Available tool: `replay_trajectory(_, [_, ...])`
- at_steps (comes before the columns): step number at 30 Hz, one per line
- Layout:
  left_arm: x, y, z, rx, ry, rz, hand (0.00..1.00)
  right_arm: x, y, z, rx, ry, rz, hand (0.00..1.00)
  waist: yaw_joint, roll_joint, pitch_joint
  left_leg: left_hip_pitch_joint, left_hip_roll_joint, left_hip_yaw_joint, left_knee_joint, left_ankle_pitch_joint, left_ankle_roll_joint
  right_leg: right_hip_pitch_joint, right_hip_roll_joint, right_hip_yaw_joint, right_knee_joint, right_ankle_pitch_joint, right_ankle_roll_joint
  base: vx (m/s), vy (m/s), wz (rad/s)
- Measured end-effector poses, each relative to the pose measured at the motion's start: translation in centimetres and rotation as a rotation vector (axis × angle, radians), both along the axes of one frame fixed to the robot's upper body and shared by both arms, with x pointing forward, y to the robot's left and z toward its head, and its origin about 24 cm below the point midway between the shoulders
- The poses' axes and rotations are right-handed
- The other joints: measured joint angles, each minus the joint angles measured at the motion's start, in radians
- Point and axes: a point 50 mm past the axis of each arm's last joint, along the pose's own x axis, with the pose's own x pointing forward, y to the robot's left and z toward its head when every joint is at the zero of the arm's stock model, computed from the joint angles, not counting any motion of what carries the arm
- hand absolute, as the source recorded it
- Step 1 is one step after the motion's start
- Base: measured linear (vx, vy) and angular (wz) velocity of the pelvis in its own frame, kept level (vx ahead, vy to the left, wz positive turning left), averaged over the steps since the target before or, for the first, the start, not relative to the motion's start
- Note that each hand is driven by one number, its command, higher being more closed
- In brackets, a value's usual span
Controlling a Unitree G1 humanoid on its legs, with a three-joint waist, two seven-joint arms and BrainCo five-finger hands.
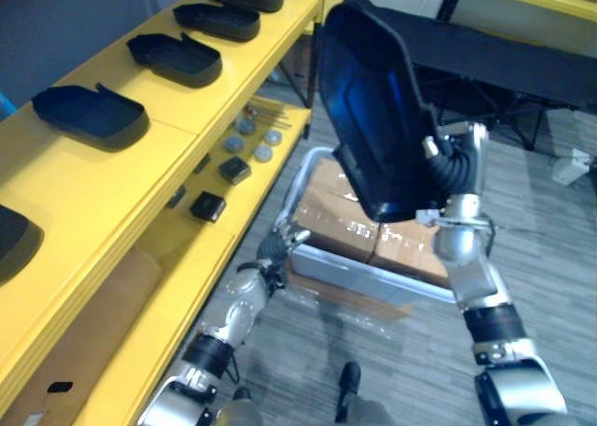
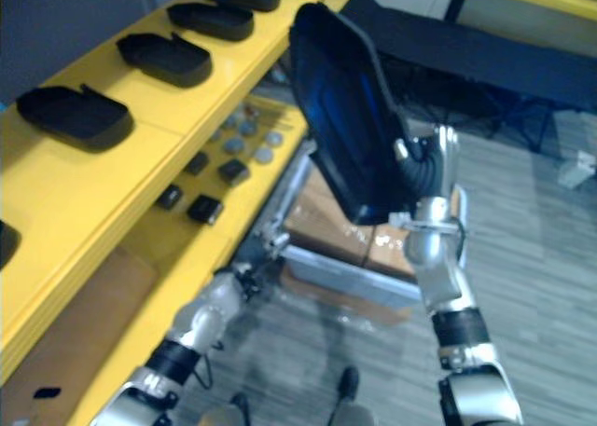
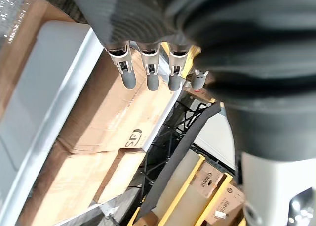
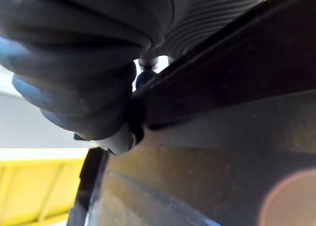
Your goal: Walk over and take plastic housings, then place them on the shelf
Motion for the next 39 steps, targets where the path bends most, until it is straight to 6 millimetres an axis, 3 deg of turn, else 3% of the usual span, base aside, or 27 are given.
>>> replay_trajectory(2, [-0.2, -1.0, -0.3, -0.013, 0.001, -0.008, 0.0, -0.5, 0.9, -1.8, 0.0, 0.047, 0.033, 1.0, -0.003, 0.0, -0.029, 0.002, 0.0, -0.001, -0.008, 0.004, -0.001, -0.001, 0.001, 0.0, 0.0, 0.0, 0.0, 0.05, -0.007, 0.02])
replay_trajectory(9, [0.1, -2.3, 0.6, -0.043, -0.062, -0.016, 0.0, -1.0, 3.3, -3.5, -0.015, 0.099, 0.123, 1.0, -0.011, -0.004, -0.046, 0.022, -0.006, -0.002, -0.013, 0.005, 0.0, 0.018, -0.003, -0.001, -0.001, 0.002, 0.002, 0.01, 0.0, 0.0])
replay_trajectory(13, [0.0, -2.8, 0.9, -0.06, -0.09, -0.023, 0.0, -1.2, 4.9, -5.7, -0.017, 0.188, 0.17, 1.0, -0.01, -0.007, -0.077, 0.022, -0.006, -0.003, -0.012, 0.006, 0.002, 0.019, -0.004, -0.001, -0.001, 0.002, 0.002, -0.02, -0.004, 0.0])
replay_trajectory(18, [0.1, -3.3, 1.4, -0.105, -0.113, -0.056, 0.0, -1.5, 5.3, -7.1, -0.01, 0.24, 0.177, 1.0, -0.009, -0.006, -0.082, 0.019, -0.008, -0.006, -0.014, 0.01, 0.003, 0.018, -0.007, -0.004, -0.001, 0.002, 0.002, -0.04, -0.009, 0.01])
replay_trajectory(19, [0.0, -3.4, 1.4, -0.112, -0.107, -0.061, 1.0, -1.5, 5.3, -7.1, -0.009, 0.242, 0.176, 1.0, -0.009, -0.006, -0.082, 0.019, -0.008, -0.006, -0.015, 0.012, 0.003, 0.018, -0.007, -0.005, -0.001, 0.002, 0.002, 0.0, 0.0, 0.0])
replay_trajectory(27, [-0.1, -3.8, 1.5, -0.158, -0.106, -0.056, 1.0, -1.4, 5.3, -8.5, 0.067, 0.283, 0.16, 1.0, -0.012, 0.005, -0.089, 0.017, -0.009, -0.007, -0.023, 0.02, 0.001, 0.011, -0.007, -0.009, -0.001, 0.003, 0.002, 0.0, 0.0, 0.0])
replay_trajectory(39, [0.7, -3.6, 3.1, -0.053, -0.161, 0.092, 1.0, -2.0, 6.8, -7.9, 0.173, 0.228, 0.214, 1.0, -0.012, 0.005, -0.091, 0.019, -0.01, -0.012, -0.021, 0.02, 0.002, 0.016, -0.008, -0.011, -0.002, 0.004, 0.002, 0.0, 0.0, 0.0])
